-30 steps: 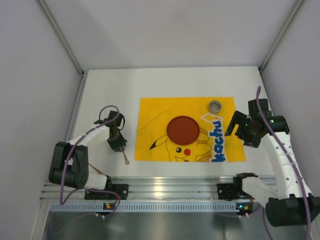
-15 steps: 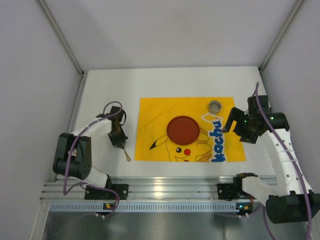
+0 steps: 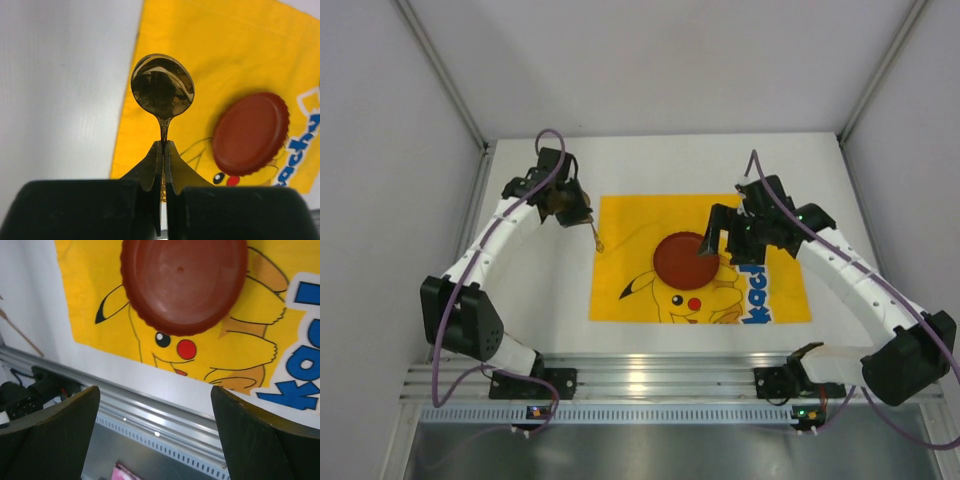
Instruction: Set the dinner table for one person
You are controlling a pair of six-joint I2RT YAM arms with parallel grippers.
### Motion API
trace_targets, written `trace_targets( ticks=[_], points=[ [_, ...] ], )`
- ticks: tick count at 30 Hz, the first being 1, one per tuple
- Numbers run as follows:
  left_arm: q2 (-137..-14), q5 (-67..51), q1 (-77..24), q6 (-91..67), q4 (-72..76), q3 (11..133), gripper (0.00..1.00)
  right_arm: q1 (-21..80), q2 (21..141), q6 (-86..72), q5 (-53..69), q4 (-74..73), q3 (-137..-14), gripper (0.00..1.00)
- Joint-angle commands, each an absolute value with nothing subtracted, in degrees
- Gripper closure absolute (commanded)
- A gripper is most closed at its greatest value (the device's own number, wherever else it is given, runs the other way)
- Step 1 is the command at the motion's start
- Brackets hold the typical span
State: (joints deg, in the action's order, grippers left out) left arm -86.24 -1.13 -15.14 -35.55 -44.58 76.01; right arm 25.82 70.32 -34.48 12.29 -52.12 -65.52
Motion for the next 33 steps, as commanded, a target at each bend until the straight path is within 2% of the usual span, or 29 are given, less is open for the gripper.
trace_targets(
  ticks=[1, 7, 19, 27, 31, 32, 33],
  points=[
    [-85.78, -7.8, -16.96, -35.51, -47.46, 81.37, 1.0, 29.0, 71.45, -38.22, 15.27, -44.14, -69.96, 0.07],
    [-88.06, -9.05, -22.93, -37.0, -46.06, 84.99, 1.0, 29.44, 72.86, -43.14, 23.99, -32.26, -66.98, 0.07],
    [-91.05, -16.69, -27.51, -42.01, -41.75, 88.42, 1.0, 33.92, 76.28, -47.02, 24.88, -22.15, -66.36, 0.25],
    [-92.37, -18.54, -28.83, -43.42, -40.87, 90.27, 1.0, 38.58, 85.95, -44.39, 22.94, -21.88, -72.24, 0.42],
    [-92.11, -18.72, -29.18, -43.77, -40.69, 90.09, 1.0, 39.37, 89.29, -43.42, 22.33, -22.5, -76.19, 0.56],
    [-91.76, -18.46, -29.18, -43.6, -40.78, 90.0, 1.0, 39.64, 90.69, -43.07, 21.8, -22.94, -77.16, 0.66],
    [-91.76, -18.46, -29.18, -43.59, -40.78, 90.0, 1.0, 39.64, 90.7, -43.07, 21.8, -22.94, -77.17, 0.66]
  ],
)
